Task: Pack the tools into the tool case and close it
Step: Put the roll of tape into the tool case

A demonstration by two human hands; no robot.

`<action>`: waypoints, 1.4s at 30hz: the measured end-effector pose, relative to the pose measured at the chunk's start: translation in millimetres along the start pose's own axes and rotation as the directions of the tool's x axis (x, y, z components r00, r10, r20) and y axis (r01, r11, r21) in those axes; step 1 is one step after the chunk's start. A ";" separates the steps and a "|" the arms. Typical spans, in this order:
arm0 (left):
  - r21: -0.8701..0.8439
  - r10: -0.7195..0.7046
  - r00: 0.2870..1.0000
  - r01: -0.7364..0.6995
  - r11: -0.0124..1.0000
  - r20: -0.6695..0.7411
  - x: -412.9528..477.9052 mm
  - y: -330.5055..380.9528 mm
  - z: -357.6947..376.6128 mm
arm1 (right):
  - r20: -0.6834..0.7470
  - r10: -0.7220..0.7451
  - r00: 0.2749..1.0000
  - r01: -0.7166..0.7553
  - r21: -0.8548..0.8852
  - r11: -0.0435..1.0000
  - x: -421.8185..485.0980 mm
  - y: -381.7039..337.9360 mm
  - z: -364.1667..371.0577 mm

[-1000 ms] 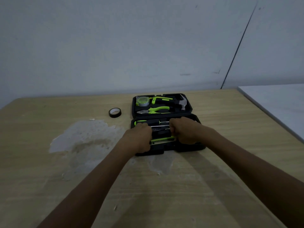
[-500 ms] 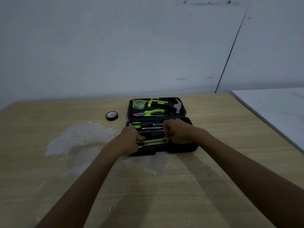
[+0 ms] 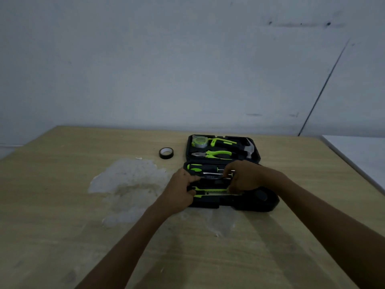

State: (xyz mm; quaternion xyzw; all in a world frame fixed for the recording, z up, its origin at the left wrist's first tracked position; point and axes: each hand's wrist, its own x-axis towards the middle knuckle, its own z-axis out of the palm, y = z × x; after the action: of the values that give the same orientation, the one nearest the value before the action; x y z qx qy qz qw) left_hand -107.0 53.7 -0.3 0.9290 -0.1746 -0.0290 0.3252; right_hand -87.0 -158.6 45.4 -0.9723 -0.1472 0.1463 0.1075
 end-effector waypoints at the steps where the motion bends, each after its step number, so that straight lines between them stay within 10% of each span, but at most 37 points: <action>1: -0.030 0.014 1.000 -0.014 0.999 -0.017 -1.3 -2.3 -0.7 | -0.020 0.009 1.000 -0.009 -0.031 0.999 3.1 -1.8 -2.3; 7: -0.184 -0.025 0.986 -0.006 0.983 -0.162 8.3 -27.2 -26.0 | -0.291 0.039 0.956 -0.024 0.053 0.998 45.8 -29.8 -17.7; 16: -0.208 -0.273 0.921 0.219 0.953 -0.279 59.5 -92.1 -64.6 | -0.199 -0.122 0.973 0.159 0.183 0.970 135.2 -83.4 -15.1; 24: -0.204 -0.292 0.928 0.247 0.947 -0.231 107.4 -113.3 -59.0 | -0.180 -0.096 0.979 0.080 -0.090 0.993 205.6 -91.6 20.3; 42: -0.310 -0.269 0.912 0.171 0.935 -0.311 109.0 -117.9 -46.6 | -0.366 -0.060 0.928 0.141 0.199 0.970 207.9 -77.8 26.1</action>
State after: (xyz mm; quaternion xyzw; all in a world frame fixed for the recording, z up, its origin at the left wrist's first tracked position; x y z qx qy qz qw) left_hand 38.9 129.8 -29.6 0.8786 -0.0017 0.0750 0.4716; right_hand 74.8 -15.6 -12.0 -0.9556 -0.1579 -0.0233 0.2476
